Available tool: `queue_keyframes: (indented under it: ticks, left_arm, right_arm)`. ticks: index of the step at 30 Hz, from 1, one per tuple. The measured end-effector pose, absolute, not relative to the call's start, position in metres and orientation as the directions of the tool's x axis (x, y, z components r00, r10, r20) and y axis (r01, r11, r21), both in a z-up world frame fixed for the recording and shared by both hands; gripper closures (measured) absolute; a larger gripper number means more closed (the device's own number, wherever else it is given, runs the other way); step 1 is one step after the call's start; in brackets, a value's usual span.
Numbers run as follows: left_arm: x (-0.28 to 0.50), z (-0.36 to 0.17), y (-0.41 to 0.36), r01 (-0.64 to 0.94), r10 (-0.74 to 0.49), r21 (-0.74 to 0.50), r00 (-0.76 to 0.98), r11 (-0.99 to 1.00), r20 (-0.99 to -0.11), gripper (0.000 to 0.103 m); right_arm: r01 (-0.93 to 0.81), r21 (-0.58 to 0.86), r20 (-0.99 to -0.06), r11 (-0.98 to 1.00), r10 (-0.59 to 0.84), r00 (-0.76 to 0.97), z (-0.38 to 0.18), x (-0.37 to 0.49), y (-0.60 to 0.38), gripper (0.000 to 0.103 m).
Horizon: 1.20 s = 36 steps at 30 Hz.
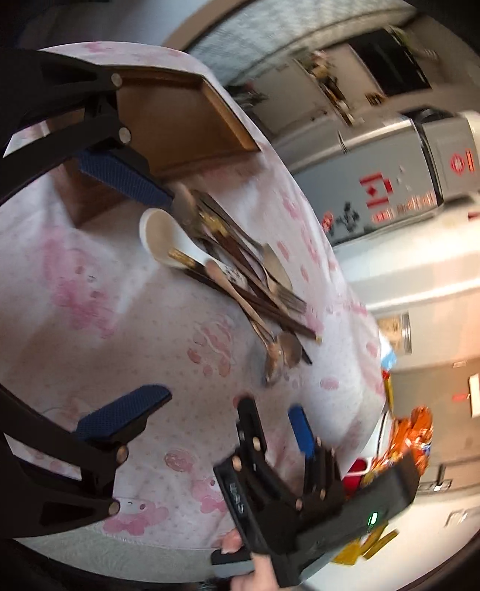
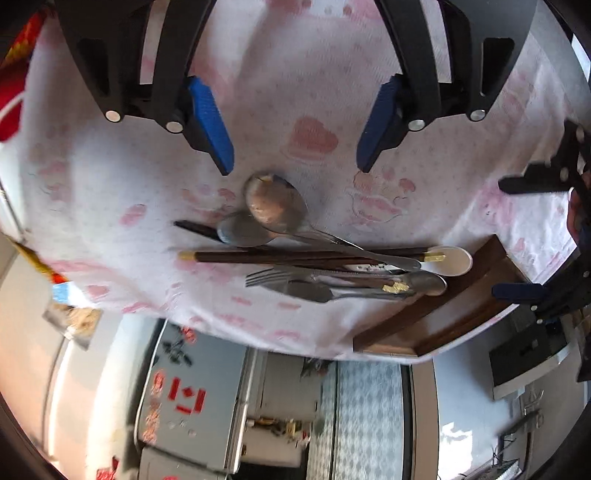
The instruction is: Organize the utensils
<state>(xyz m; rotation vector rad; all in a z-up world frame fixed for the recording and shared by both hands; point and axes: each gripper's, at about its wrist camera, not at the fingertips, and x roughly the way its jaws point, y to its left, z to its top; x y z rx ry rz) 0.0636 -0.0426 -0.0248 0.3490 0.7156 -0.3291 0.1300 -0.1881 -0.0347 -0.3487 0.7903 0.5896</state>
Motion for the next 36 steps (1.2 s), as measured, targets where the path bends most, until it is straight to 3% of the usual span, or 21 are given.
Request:
queue_keyframes:
  ticks: [2, 6, 12, 14, 18, 20, 23, 30, 36]
  left_arm:
    - [0.075, -0.030, -0.041, 0.416, -0.169, 0.187, 0.682, 0.890, -0.712, 0.035]
    - [0.094, -0.036, -0.032, 0.416, -0.180, 0.150, 0.652, 0.897, -0.737, 0.047]
    - [0.115, -0.026, -0.031, 0.420, -0.180, 0.165, 0.667, 0.892, -0.723, 0.046]
    - [0.123, -0.026, -0.032, 0.431, -0.194, 0.152, 0.658, 0.890, -0.728, 0.045]
    - [0.132, -0.030, -0.037, 0.450, -0.211, 0.137, 0.640, 0.883, -0.739, 0.045]
    - [0.131, -0.031, -0.042, 0.472, -0.232, 0.131, 0.634, 0.872, -0.737, 0.044]
    - [0.129, -0.030, -0.050, 0.493, -0.247, 0.139, 0.636, 0.859, -0.732, 0.038]
    - [0.131, -0.028, -0.060, 0.507, -0.255, 0.146, 0.637, 0.850, -0.728, 0.037]
    - [0.136, -0.023, -0.057, 0.499, -0.262, 0.134, 0.644, 0.856, -0.719, 0.037]
  right_arm:
    - [-0.618, -0.071, -0.754, 0.783, 0.363, 0.547, -0.039, 0.136, -0.186, 0.036]
    - [-0.631, -0.040, -0.778, 0.775, 0.373, 0.506, -0.046, 0.146, -0.182, 0.041]
    - [-0.603, 0.012, -0.787, 0.798, 0.380, 0.487, -0.044, 0.169, -0.184, 0.046]
    - [-0.595, 0.013, -0.787, 0.804, 0.375, 0.490, -0.043, 0.174, -0.185, 0.057]
    - [-0.620, -0.061, -0.779, 0.782, 0.351, 0.519, -0.041, 0.170, -0.180, 0.063]
    - [-0.624, -0.095, -0.768, 0.776, 0.342, 0.542, -0.038, 0.166, -0.179, 0.072]
    - [-0.619, -0.134, -0.746, 0.773, 0.333, 0.577, -0.030, 0.163, -0.179, 0.083]
    - [-0.606, -0.321, -0.719, 0.728, 0.229, 0.656, -0.038, 0.166, -0.156, 0.085]
    - [-0.639, -0.316, -0.700, 0.702, 0.282, 0.656, -0.019, 0.150, -0.172, 0.097]
